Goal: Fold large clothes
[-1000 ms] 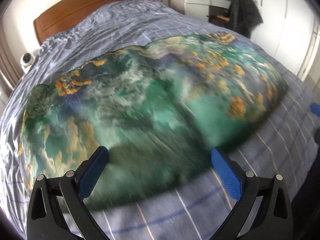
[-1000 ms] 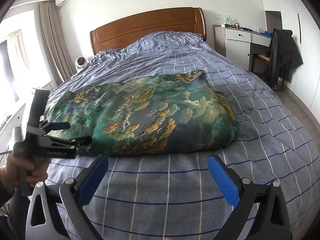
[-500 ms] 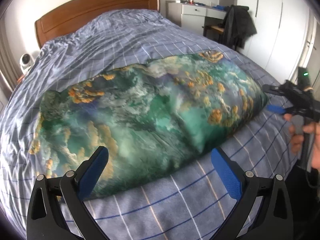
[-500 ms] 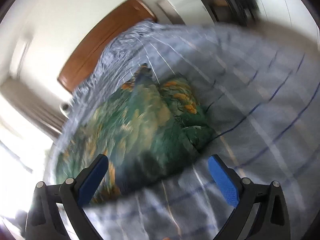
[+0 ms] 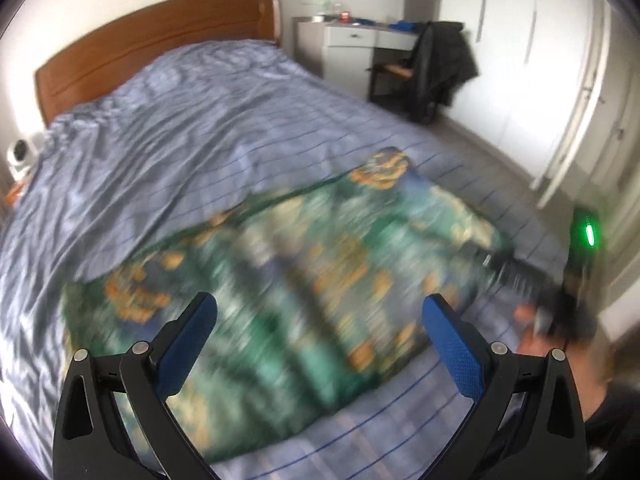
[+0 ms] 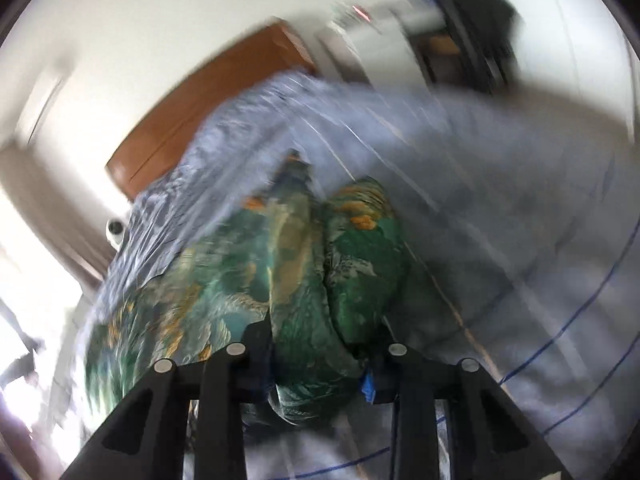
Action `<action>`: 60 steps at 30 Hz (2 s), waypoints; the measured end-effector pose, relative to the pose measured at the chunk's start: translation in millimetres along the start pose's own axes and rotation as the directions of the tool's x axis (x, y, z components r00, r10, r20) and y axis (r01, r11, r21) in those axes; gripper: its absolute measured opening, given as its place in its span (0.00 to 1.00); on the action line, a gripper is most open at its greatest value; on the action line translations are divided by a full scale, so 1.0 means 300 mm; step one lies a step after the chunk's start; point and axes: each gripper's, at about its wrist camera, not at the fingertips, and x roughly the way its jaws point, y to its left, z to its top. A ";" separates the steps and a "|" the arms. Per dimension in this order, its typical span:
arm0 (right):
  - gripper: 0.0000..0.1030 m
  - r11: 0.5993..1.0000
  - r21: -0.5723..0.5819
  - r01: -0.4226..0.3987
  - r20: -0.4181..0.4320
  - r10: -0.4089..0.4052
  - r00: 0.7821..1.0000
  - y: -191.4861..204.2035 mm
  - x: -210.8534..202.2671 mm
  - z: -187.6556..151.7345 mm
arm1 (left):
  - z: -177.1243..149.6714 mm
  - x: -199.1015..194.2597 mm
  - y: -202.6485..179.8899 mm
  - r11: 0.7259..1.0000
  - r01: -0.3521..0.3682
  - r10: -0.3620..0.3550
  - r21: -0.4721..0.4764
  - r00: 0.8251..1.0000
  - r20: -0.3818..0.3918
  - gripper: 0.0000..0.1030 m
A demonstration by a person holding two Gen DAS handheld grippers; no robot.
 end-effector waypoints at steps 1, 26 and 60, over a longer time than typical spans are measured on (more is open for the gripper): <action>0.30 0.997 -0.072 -0.007 0.037 0.010 0.999 0.057 -0.039 0.009 | 0.050 0.007 -0.009 0.999 0.037 -0.037 -0.006 0.999 -0.014 0.99; 0.59 0.510 -0.796 -0.326 -0.117 0.399 0.909 0.851 -0.291 -0.303 | -0.071 -0.043 0.378 0.990 -0.055 0.032 -0.130 0.985 -0.170 0.31; 0.27 0.755 -0.426 -0.498 -0.504 0.259 0.824 1.139 0.435 0.019 | -0.581 0.083 1.007 0.850 -0.137 0.078 -0.509 0.988 -0.135 0.48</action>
